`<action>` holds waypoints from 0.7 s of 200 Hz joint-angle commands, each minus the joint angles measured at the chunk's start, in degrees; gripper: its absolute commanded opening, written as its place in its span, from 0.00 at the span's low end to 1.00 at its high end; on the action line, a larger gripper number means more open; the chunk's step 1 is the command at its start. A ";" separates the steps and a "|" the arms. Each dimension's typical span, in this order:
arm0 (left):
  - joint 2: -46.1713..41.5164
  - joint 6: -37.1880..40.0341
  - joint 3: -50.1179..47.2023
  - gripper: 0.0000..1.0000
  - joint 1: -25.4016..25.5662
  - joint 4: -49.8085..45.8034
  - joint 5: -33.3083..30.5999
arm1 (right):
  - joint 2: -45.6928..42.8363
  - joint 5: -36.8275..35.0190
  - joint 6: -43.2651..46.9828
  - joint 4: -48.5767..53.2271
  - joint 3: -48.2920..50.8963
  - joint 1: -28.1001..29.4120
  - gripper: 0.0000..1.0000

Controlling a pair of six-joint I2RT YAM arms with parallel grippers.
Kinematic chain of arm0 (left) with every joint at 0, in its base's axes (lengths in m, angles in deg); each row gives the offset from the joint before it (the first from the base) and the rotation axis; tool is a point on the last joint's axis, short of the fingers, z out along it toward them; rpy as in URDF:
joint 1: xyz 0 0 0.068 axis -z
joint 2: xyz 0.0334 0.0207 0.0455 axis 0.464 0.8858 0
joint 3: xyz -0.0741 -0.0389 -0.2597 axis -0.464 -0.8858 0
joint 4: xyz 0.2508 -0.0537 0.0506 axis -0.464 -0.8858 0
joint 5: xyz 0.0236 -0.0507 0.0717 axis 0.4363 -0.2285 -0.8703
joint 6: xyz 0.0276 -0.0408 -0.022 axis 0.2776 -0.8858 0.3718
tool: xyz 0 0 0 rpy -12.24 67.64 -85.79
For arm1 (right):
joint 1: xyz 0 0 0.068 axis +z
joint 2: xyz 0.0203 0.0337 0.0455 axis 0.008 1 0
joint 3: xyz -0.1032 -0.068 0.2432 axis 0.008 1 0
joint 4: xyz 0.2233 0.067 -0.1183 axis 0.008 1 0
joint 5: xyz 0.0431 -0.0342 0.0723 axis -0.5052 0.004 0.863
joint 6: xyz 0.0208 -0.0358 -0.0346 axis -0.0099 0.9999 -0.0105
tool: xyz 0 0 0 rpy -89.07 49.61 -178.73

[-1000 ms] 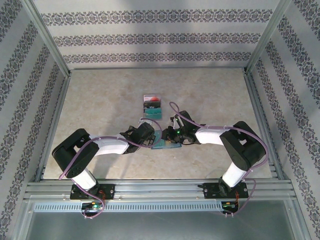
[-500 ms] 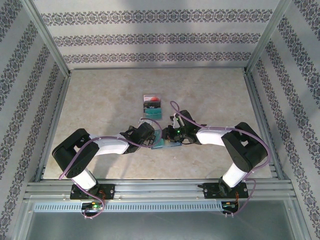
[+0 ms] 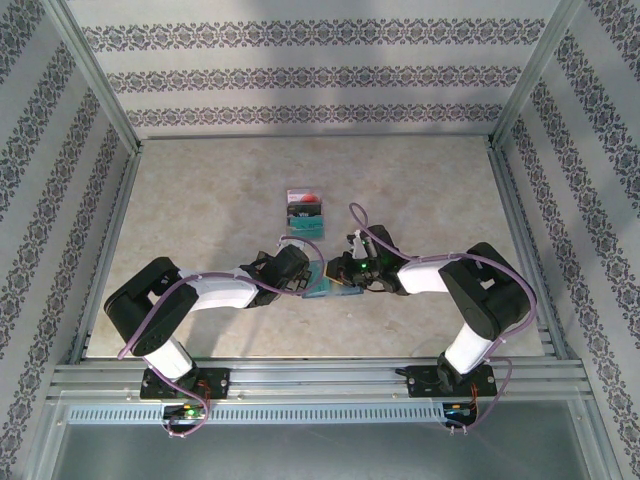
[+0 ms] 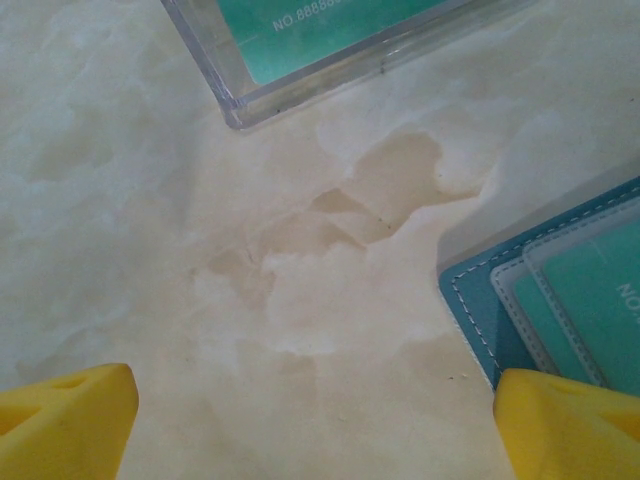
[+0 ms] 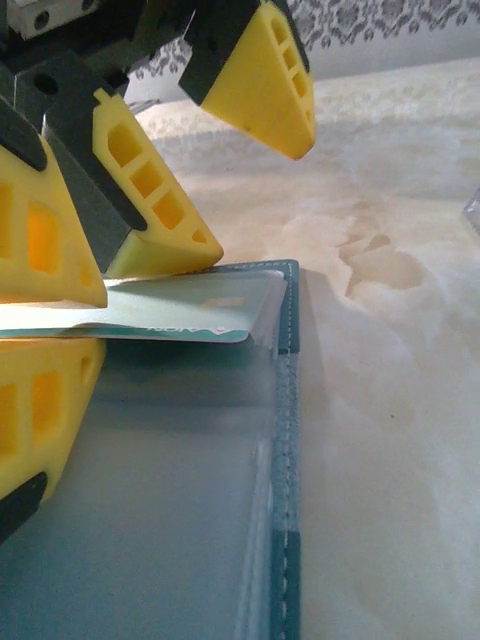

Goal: Take the credit cards out of the card holder

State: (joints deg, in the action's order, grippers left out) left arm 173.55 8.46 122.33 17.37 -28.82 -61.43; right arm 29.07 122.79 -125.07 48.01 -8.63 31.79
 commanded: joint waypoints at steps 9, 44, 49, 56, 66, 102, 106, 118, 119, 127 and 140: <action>1.87 0.80 0.29 0.93 0.60 -3.62 -1.42 | 0.10 2.89 -2.15 -7.27 1.30 -0.83 0.16; 1.96 0.80 0.41 0.93 0.60 -3.70 -1.62 | -0.71 3.03 -2.23 -7.46 1.85 -1.45 0.19; 1.96 0.83 0.41 0.93 0.59 -3.72 -1.74 | -0.81 3.11 -2.25 -7.49 1.98 -1.52 0.19; 1.96 0.80 0.34 0.93 0.60 -3.79 -1.76 | -0.99 3.11 -2.34 -7.50 2.04 -1.62 0.20; 1.96 0.84 0.33 0.93 0.60 -3.78 -1.85 | -1.17 3.20 -2.18 -7.57 2.25 -1.71 0.20; 2.02 0.90 0.33 0.93 0.60 -3.85 -2.18 | -1.70 3.38 -2.32 -7.75 2.72 -2.07 0.19; 2.05 0.89 0.34 0.93 0.60 -3.92 -2.23 | -1.78 3.38 -2.33 -7.76 2.75 -2.17 0.19; 2.04 0.89 0.34 0.93 0.60 -4.05 -2.19 | -2.03 3.30 -2.34 -7.75 2.94 -2.32 0.19; 2.00 0.89 0.34 0.93 0.60 -4.03 -2.21 | -2.04 3.29 -2.30 -7.76 2.92 -2.32 0.19; 1.96 0.93 0.28 0.93 0.60 -4.02 -2.23 | -2.22 3.31 -2.26 -7.76 3.09 -2.50 0.19; 1.96 0.98 0.33 0.93 0.60 -4.16 -2.29 | -2.45 3.20 -2.23 -7.76 3.48 -2.77 0.19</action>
State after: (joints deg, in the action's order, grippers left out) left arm 173.57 8.46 122.33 17.41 -28.82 -61.87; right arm 28.63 124.95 -127.43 42.53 -6.05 29.80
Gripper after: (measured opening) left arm 0.933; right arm 0.193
